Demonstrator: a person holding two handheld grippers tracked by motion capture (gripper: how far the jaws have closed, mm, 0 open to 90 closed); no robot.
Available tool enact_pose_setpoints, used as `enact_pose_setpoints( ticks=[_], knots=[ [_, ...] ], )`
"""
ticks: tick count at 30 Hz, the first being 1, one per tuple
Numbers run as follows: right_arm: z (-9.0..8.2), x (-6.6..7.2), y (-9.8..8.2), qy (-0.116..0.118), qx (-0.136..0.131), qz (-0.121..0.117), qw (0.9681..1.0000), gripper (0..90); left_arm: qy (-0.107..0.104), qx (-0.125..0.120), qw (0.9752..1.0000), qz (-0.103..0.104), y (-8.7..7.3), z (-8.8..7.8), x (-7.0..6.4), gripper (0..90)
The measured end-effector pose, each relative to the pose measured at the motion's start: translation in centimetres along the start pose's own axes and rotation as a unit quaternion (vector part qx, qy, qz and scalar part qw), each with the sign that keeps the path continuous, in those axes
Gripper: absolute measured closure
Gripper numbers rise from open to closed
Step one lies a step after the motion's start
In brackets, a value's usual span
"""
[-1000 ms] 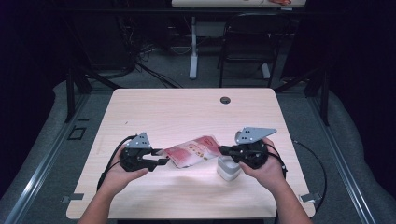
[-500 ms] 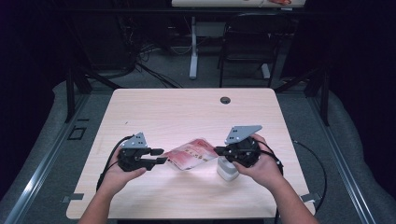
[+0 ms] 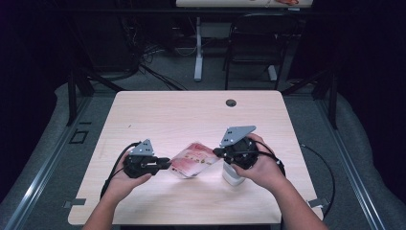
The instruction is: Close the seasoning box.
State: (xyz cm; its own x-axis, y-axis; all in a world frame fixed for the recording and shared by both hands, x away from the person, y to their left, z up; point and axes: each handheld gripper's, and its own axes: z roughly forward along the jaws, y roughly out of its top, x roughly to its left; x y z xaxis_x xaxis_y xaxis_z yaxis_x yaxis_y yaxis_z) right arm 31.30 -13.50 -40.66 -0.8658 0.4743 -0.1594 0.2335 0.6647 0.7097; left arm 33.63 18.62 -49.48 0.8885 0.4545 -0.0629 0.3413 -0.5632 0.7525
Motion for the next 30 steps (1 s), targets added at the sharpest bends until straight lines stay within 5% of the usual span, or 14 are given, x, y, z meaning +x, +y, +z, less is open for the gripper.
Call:
enact_pose_setpoints(
  ticks=[10,30],
  knots=[
    [0.5,0.1,0.8,-0.002,-0.012,0.003,0.9999,90.0,0.008,0.028,0.9995,0.015,-0.2,1.1,-0.3,84.3],
    [1.8,0.8,1.9,0.015,-0.044,0.007,0.9989,88.0,0.014,0.044,0.9989,-0.002,-1.5,2.1,0.1,84.8]
  ],
)
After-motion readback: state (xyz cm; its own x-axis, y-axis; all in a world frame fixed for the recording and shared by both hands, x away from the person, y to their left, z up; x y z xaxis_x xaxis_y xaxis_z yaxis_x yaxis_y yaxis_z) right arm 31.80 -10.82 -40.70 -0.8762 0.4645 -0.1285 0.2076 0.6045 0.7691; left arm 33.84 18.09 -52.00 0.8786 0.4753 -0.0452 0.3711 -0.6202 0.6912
